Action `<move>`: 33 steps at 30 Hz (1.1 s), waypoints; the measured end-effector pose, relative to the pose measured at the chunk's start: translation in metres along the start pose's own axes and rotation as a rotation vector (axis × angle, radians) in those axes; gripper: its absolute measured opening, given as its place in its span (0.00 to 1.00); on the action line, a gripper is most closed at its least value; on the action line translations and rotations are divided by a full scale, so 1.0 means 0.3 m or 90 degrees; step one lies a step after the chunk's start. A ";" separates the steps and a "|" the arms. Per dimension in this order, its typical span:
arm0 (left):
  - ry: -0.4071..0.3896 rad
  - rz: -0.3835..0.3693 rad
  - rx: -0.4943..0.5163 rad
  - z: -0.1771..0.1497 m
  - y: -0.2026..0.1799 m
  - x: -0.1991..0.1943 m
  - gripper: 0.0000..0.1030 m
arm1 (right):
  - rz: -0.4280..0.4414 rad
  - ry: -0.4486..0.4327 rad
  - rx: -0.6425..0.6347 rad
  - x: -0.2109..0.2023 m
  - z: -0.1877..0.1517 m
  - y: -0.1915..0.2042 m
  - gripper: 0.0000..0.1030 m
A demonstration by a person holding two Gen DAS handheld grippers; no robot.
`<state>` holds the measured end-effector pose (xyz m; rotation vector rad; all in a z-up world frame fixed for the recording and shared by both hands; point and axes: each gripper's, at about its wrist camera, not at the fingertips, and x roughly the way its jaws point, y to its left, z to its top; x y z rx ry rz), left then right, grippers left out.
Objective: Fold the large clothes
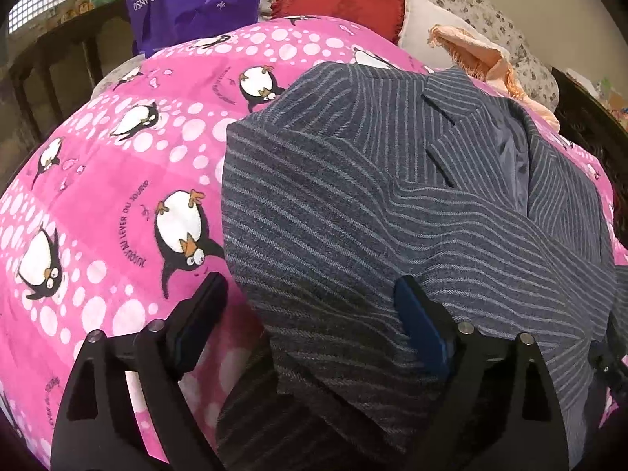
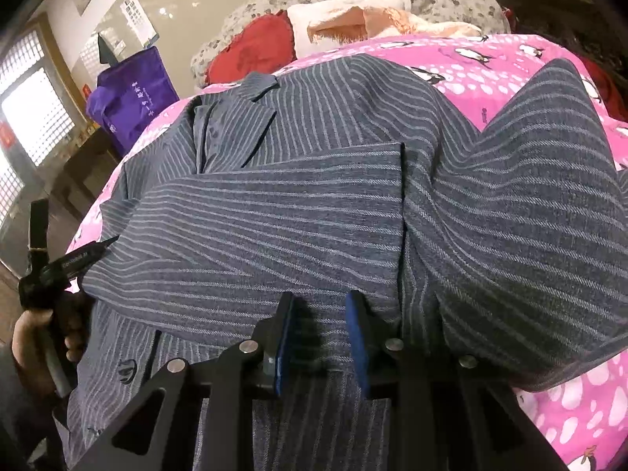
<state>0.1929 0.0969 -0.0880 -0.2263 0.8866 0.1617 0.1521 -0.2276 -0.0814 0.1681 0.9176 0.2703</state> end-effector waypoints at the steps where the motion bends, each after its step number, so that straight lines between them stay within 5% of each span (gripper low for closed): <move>1: -0.001 -0.001 0.000 0.000 0.000 0.000 0.85 | -0.002 -0.002 -0.003 0.000 -0.002 0.002 0.24; 5: 0.015 0.025 0.003 0.038 -0.010 -0.018 0.85 | -0.027 -0.003 -0.019 -0.015 0.007 0.024 0.24; 10: -0.055 0.037 -0.009 0.143 -0.020 -0.071 0.85 | -0.053 -0.069 -0.039 -0.096 0.123 0.094 0.24; 12: -0.028 0.048 -0.011 0.173 -0.028 -0.020 0.85 | -0.075 -0.079 -0.035 -0.074 0.182 0.113 0.24; 15: 0.020 0.078 -0.009 0.183 -0.019 0.086 0.86 | -0.057 -0.023 -0.016 0.047 0.230 0.104 0.24; 16: 0.033 0.081 -0.013 0.175 -0.004 0.118 0.87 | -0.089 -0.006 -0.018 0.100 0.230 0.086 0.22; 23: 0.004 0.074 -0.027 0.171 0.020 0.039 0.87 | -0.099 -0.017 -0.019 0.100 0.235 0.076 0.20; 27: -0.056 0.022 -0.024 0.136 -0.037 -0.080 0.87 | -0.067 -0.063 -0.047 0.049 0.249 0.189 0.22; 30: -0.023 -0.022 0.028 0.098 -0.142 -0.056 0.87 | -0.044 -0.038 -0.080 0.112 0.249 0.289 0.22; 32: 0.047 0.004 0.075 0.054 -0.198 0.033 0.87 | -0.060 0.014 -0.085 0.193 0.236 0.313 0.24; 33: 0.042 0.017 0.090 0.042 -0.209 0.041 0.87 | -0.070 0.053 -0.079 0.241 0.220 0.307 0.24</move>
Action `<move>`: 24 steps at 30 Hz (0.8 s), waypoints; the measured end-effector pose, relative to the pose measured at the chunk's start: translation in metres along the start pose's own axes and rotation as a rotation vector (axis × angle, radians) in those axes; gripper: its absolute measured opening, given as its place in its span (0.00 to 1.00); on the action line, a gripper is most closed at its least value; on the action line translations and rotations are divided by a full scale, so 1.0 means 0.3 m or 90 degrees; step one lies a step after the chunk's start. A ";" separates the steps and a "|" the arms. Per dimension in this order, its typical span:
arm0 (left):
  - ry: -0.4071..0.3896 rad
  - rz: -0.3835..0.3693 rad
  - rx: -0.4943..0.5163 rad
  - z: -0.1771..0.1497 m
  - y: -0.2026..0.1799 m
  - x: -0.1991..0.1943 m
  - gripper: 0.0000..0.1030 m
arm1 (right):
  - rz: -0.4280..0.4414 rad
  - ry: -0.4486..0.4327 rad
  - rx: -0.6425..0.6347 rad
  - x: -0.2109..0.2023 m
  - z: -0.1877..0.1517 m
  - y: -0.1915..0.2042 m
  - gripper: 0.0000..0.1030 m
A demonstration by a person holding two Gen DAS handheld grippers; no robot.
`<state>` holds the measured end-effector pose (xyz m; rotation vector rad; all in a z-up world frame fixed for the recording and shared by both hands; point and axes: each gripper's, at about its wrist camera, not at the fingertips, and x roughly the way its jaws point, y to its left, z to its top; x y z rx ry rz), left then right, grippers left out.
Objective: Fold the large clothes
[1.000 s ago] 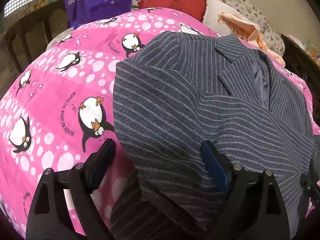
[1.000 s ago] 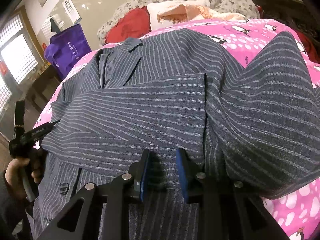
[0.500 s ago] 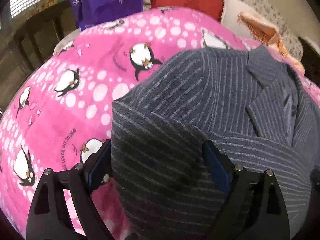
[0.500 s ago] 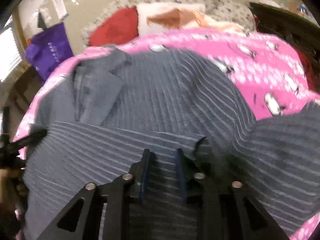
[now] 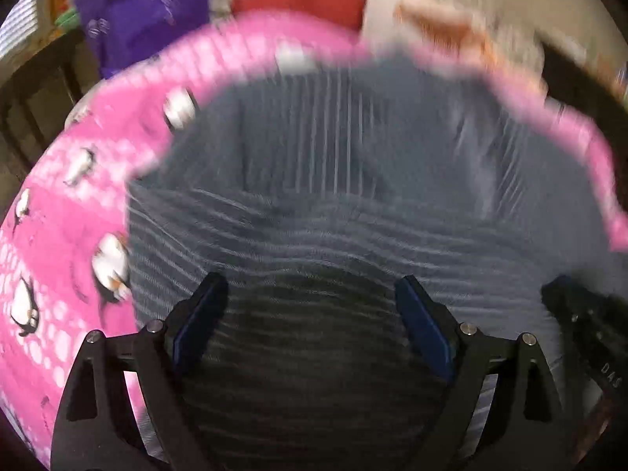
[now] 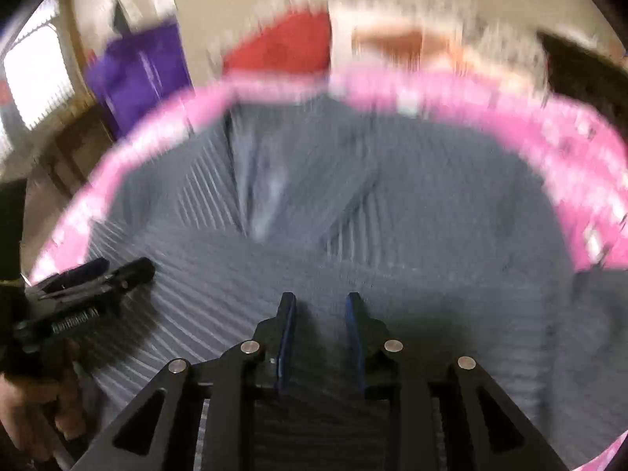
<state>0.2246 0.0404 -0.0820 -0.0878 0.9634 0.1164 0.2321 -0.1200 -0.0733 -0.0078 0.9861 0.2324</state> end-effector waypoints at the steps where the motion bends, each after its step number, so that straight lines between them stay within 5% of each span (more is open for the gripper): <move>1: -0.018 0.003 0.005 -0.005 -0.006 -0.014 0.87 | -0.006 -0.033 -0.004 -0.015 -0.007 0.006 0.24; 3: -0.012 -0.006 -0.007 -0.006 0.006 -0.044 0.87 | -0.021 -0.011 -0.018 -0.034 0.001 0.024 0.23; 8: -0.064 -0.032 -0.018 -0.063 0.025 -0.184 0.87 | 0.025 -0.090 -0.045 -0.191 -0.073 0.079 0.25; 11: -0.033 -0.017 0.047 -0.113 -0.039 -0.133 0.87 | 0.013 -0.022 -0.062 -0.113 -0.159 0.101 0.26; 15: -0.014 -0.009 0.059 -0.107 -0.053 -0.141 0.88 | 0.013 -0.034 -0.019 -0.188 -0.150 0.054 0.26; 18: -0.014 -0.025 0.050 -0.124 -0.026 -0.197 0.88 | -0.023 -0.100 0.012 -0.347 -0.153 -0.070 0.27; 22: -0.019 -0.019 0.033 -0.227 0.042 -0.266 0.88 | -0.147 -0.170 0.105 -0.567 -0.230 -0.402 0.63; 24: -0.023 -0.022 0.022 -0.299 0.080 -0.283 0.88 | -0.184 -0.219 0.191 -0.685 -0.316 -0.628 0.65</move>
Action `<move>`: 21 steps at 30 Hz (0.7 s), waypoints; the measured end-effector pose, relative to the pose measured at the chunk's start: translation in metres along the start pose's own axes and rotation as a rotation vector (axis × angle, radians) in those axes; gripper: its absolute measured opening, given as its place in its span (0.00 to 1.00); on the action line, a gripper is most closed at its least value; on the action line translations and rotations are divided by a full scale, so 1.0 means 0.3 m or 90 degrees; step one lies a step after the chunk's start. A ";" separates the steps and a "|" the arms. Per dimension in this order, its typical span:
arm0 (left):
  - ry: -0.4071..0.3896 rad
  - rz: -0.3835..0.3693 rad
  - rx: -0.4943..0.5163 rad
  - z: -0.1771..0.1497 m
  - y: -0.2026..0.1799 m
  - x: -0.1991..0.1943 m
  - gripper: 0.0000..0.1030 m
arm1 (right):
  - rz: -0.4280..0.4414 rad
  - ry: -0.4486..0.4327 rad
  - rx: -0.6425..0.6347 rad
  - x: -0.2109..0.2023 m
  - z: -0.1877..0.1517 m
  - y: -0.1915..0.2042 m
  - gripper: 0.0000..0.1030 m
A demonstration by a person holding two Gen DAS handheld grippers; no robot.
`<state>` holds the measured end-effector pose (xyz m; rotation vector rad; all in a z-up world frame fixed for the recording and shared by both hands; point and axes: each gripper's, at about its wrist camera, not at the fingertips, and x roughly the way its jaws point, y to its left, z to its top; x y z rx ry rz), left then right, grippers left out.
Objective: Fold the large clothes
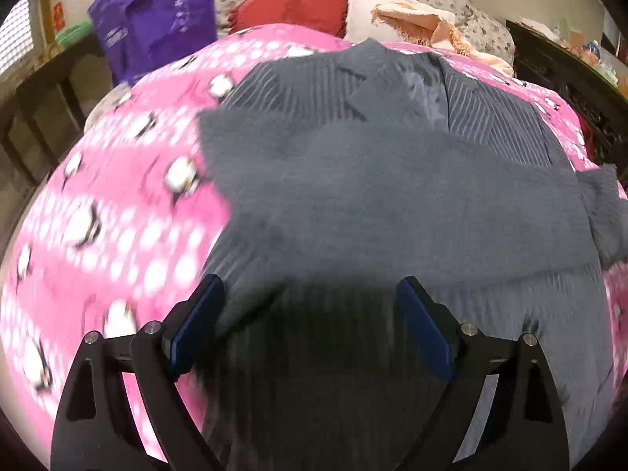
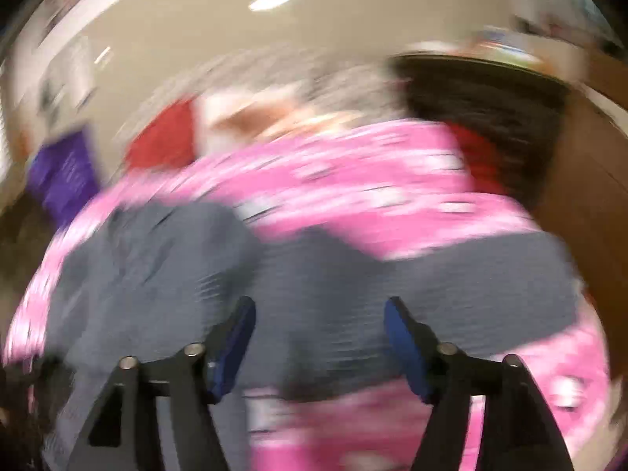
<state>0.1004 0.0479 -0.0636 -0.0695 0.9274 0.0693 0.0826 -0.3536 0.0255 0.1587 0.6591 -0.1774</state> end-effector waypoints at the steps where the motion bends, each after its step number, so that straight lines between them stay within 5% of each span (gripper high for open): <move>1: 0.000 0.002 -0.003 -0.035 0.012 -0.003 0.88 | -0.013 -0.001 0.036 -0.014 -0.001 -0.093 0.65; 4: 0.002 0.004 -0.005 -0.108 0.020 0.020 0.92 | -0.032 0.010 0.174 -0.034 -0.050 -0.400 0.64; 8: 0.013 -0.029 -0.033 -0.101 0.046 0.039 0.98 | 0.005 0.044 0.263 0.026 -0.124 -0.603 0.57; 12: 0.012 -0.022 -0.027 -0.106 0.037 0.037 0.98 | 0.032 0.011 0.296 0.062 -0.153 -0.650 0.54; 15: 0.012 -0.023 -0.027 -0.103 0.038 0.037 0.98 | 0.024 -0.002 0.285 0.088 -0.123 -0.656 0.40; 17: 0.012 -0.023 -0.028 -0.103 0.038 0.037 0.98 | 0.029 0.007 0.279 0.096 -0.111 -0.669 0.16; 21: 0.011 -0.024 -0.028 -0.102 0.039 0.038 0.98 | 0.017 0.005 0.243 0.090 -0.039 -0.636 0.05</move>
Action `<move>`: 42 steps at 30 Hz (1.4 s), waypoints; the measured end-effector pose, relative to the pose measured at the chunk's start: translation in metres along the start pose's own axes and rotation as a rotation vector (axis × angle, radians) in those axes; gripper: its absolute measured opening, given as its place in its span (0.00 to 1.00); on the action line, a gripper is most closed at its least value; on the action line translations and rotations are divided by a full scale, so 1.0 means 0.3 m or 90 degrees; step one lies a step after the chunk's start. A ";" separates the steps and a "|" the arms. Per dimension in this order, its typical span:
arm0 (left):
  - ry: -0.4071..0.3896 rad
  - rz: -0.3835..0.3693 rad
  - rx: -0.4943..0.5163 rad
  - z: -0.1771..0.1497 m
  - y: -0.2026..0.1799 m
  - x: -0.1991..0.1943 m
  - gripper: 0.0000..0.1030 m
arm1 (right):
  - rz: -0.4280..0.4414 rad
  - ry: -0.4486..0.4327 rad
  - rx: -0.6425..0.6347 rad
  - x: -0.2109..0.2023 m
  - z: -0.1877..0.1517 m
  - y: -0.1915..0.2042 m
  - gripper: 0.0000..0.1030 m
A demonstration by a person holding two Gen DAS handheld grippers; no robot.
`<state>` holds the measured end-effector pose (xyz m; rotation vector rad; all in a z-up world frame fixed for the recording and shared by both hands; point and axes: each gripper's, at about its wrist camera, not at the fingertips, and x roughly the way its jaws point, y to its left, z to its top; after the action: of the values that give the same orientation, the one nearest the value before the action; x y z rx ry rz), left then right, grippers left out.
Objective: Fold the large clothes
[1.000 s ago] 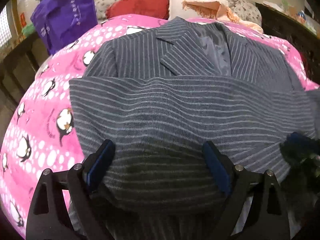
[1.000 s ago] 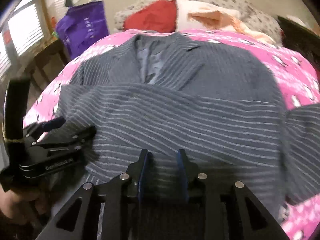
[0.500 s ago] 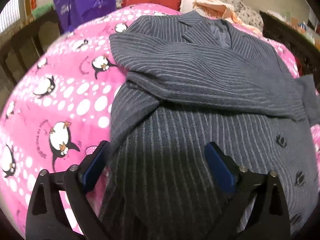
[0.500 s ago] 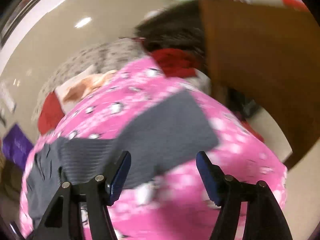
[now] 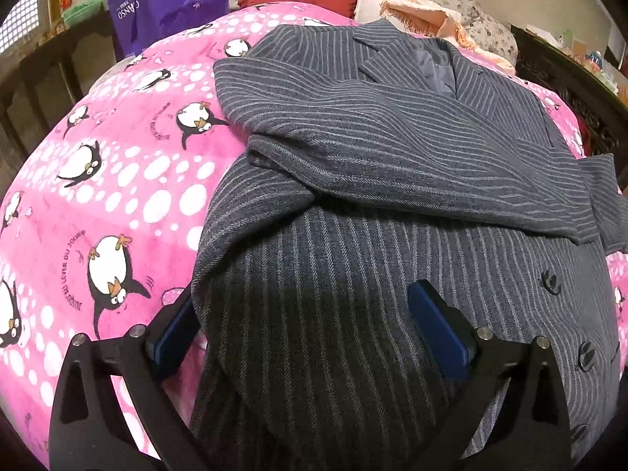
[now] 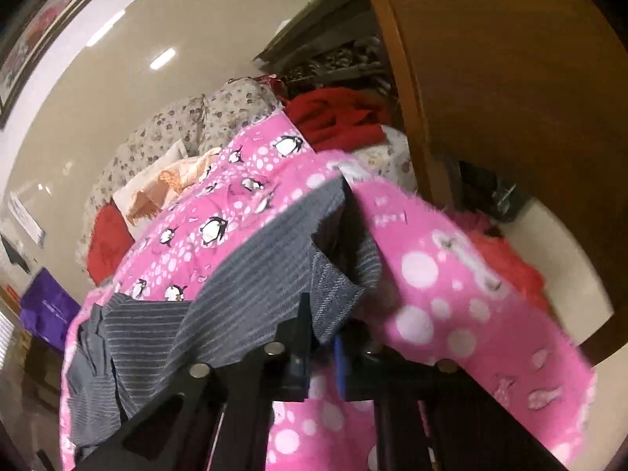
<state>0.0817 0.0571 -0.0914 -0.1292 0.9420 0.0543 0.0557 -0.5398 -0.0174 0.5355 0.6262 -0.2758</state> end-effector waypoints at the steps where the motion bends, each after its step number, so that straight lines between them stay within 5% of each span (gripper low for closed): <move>1: 0.000 -0.001 0.000 0.003 0.000 0.003 0.98 | -0.005 -0.015 -0.020 -0.031 0.024 0.024 0.05; 5: -0.003 -0.006 -0.003 -0.003 0.009 0.000 0.98 | -0.036 -0.117 -0.037 -0.237 0.167 0.076 0.04; 9: -0.005 -0.011 -0.007 -0.004 0.014 -0.003 0.98 | -0.064 -0.159 -0.076 -0.365 0.235 0.186 0.04; 13: -0.006 -0.018 -0.010 -0.006 0.020 -0.007 0.98 | 0.033 -0.140 -0.133 -0.358 0.193 0.414 0.04; 21: -0.011 -0.034 -0.019 -0.012 0.034 -0.018 0.98 | 0.256 0.012 -0.307 -0.041 -0.225 1.073 0.04; 25: -0.014 -0.044 -0.026 -0.013 0.044 -0.021 0.98 | 0.268 0.139 -0.379 0.198 -0.518 1.255 0.04; 28: -0.013 -0.039 -0.022 -0.014 0.042 -0.020 0.98 | 0.157 0.236 -0.456 0.334 -0.725 1.281 0.07; 29: -0.013 -0.037 -0.020 -0.016 0.041 -0.019 0.98 | 0.146 0.219 -0.476 0.329 -0.764 1.281 0.13; 30: -0.013 -0.034 -0.018 -0.018 0.038 -0.019 0.98 | 0.154 0.175 -0.493 0.284 -0.782 1.273 0.24; 32: -0.012 -0.025 -0.012 -0.018 0.032 -0.016 0.98 | 0.142 0.189 -0.519 0.242 -0.806 1.248 0.82; 33: -0.013 -0.020 -0.009 -0.018 0.027 -0.018 0.98 | 0.125 0.187 -0.536 0.211 -0.822 1.230 0.88; 35: -0.027 -0.020 -0.009 -0.007 0.019 -0.046 0.98 | 0.094 0.160 -0.578 0.140 -0.856 1.162 0.88; 37: -0.065 -0.074 -0.012 0.031 -0.012 -0.112 0.98 | 0.066 0.177 -0.587 0.116 -0.891 1.077 0.88; 42: -0.039 -0.176 0.040 0.170 -0.195 -0.098 0.98 | 0.133 0.191 -0.423 0.072 -0.857 0.876 0.90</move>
<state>0.1112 0.0062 -0.0328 -0.1980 0.8573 -0.2254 0.0540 -0.1817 -0.1036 -0.0057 0.8945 0.2166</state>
